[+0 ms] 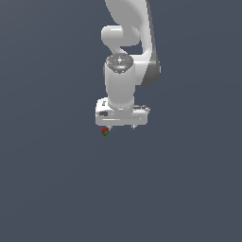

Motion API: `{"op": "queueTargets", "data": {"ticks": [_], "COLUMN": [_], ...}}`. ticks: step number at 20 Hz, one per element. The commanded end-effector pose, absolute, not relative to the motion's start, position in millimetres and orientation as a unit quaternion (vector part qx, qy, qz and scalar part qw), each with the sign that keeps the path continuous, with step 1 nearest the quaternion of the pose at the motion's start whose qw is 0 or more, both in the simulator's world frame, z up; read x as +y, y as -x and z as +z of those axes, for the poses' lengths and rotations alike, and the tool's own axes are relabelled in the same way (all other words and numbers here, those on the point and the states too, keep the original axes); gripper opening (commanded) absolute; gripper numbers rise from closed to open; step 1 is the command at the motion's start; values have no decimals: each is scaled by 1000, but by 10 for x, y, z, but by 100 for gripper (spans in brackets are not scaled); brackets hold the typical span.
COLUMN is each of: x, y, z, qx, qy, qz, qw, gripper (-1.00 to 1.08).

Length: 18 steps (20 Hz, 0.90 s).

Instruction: Pick up the object and move it to a goal position.

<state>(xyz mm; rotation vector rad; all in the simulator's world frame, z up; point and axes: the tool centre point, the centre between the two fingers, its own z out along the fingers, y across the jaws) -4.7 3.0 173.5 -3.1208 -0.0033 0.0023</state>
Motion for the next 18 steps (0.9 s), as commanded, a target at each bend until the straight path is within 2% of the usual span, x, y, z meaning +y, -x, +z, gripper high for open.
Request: {"op": "queueTargets", "data": {"ticks": [1, 11, 18], "x": [30, 58, -41], "y": [47, 83, 132], "z": [1735, 1817, 1698], "qx": [-1, -7, -4], "qy": [1000, 1000, 1000], "qz": [1, 3, 3], "qw": [10, 19, 17], "gripper": [100, 100, 100]}}
